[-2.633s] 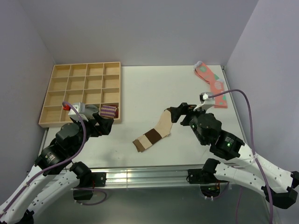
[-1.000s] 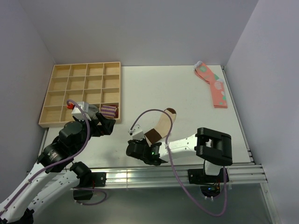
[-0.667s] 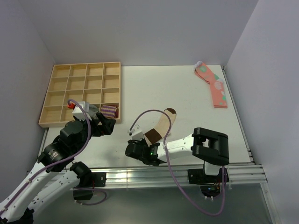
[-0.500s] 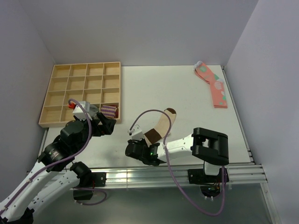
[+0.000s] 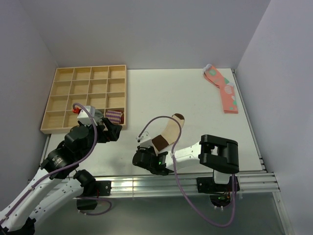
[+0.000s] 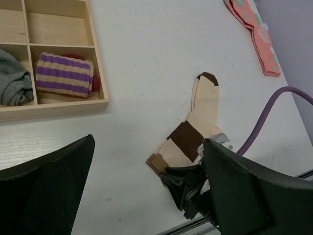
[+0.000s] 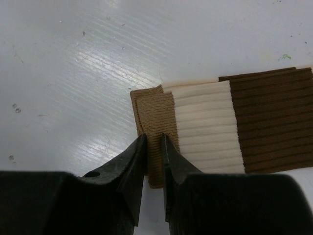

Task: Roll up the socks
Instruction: Roll the sock at the center of the board.

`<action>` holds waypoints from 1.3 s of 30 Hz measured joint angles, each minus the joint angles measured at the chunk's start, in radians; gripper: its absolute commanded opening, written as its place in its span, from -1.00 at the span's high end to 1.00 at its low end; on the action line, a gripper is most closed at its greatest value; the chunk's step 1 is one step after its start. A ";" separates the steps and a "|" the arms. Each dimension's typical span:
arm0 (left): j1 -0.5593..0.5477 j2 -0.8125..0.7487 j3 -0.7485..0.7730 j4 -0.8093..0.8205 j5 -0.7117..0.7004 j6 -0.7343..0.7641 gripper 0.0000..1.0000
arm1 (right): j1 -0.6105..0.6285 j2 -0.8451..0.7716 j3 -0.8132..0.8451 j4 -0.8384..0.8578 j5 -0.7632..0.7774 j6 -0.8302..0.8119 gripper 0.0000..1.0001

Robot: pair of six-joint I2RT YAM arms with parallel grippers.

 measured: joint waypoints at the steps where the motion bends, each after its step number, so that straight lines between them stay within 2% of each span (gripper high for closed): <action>1: 0.000 0.004 0.000 0.000 0.000 0.000 -0.98 | 0.001 0.000 -0.007 0.011 0.005 0.002 0.53; 8: 0.000 0.067 0.008 0.018 0.016 -0.029 -0.85 | 0.004 -0.057 -0.108 0.119 -0.014 0.002 0.63; 13: 0.000 0.113 -0.051 0.168 0.075 -0.085 -0.68 | 0.004 -0.130 -0.191 0.164 -0.078 -0.006 0.63; 18: -0.023 0.167 -0.211 0.328 0.113 -0.134 -0.41 | -0.010 -0.237 -0.287 0.203 -0.233 -0.028 0.68; 22: -0.081 0.195 -0.328 0.443 0.124 -0.151 -0.22 | -0.069 -0.341 -0.371 0.230 -0.396 -0.034 0.69; 23: -0.097 0.195 -0.351 0.478 0.125 -0.152 -0.11 | -0.089 -0.363 -0.383 0.230 -0.431 -0.035 0.69; 32: -0.183 0.201 -0.509 0.757 0.163 -0.149 0.36 | -0.251 -0.439 -0.392 0.218 -0.733 -0.031 0.71; 39: -0.258 0.276 -0.575 0.904 0.164 -0.129 0.42 | -0.356 -0.416 -0.393 0.200 -0.863 -0.003 0.71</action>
